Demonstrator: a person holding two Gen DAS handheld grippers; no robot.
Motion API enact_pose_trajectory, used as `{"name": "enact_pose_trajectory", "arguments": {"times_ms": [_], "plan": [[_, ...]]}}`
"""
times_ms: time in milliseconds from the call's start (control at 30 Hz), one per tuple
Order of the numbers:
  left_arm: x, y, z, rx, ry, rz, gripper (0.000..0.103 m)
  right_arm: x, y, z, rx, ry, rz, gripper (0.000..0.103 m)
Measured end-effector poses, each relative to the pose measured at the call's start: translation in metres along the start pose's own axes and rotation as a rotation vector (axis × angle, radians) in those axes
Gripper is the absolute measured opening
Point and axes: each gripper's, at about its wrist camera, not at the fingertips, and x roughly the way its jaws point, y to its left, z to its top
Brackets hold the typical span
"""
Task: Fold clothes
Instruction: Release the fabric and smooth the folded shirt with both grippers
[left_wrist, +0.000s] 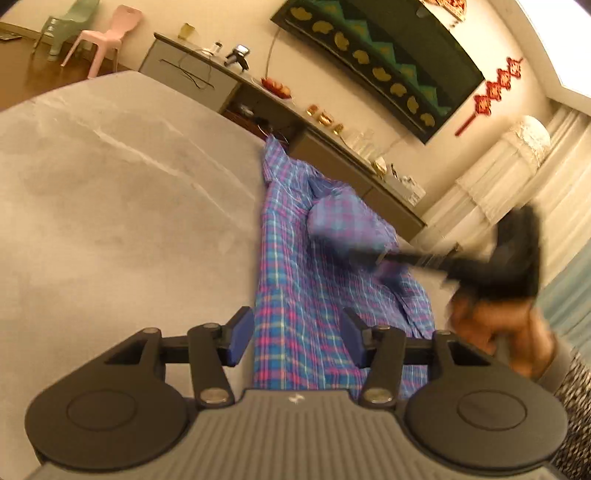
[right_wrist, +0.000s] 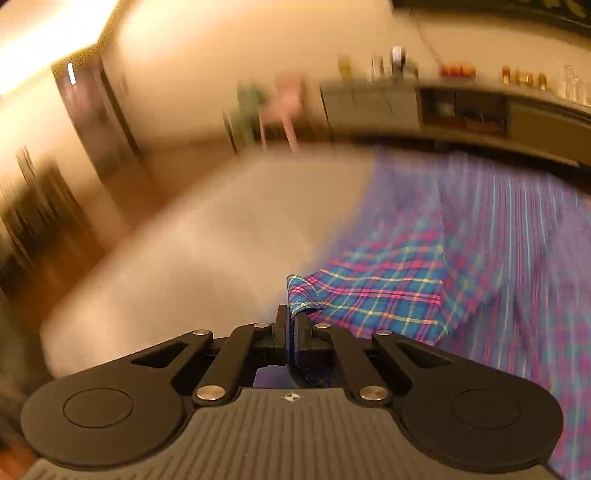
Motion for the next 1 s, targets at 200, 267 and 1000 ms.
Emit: {"name": "enact_pose_trajectory", "arguments": {"times_ms": [200,267,1000], "plan": [[0.019,-0.036,0.032,0.198,-0.01,0.006,0.055,0.008,0.011,-0.038,-0.149,0.127,-0.007,0.03],[0.028,-0.049,0.05,0.258,-0.019,0.016,0.06,-0.018,-0.002,-0.028,-0.136,0.07,0.049,0.049],[0.142,-0.049,0.026,0.601,0.174,0.215,0.059,0.097,-0.101,0.049,-0.082,0.076,-0.293,0.039]]}}
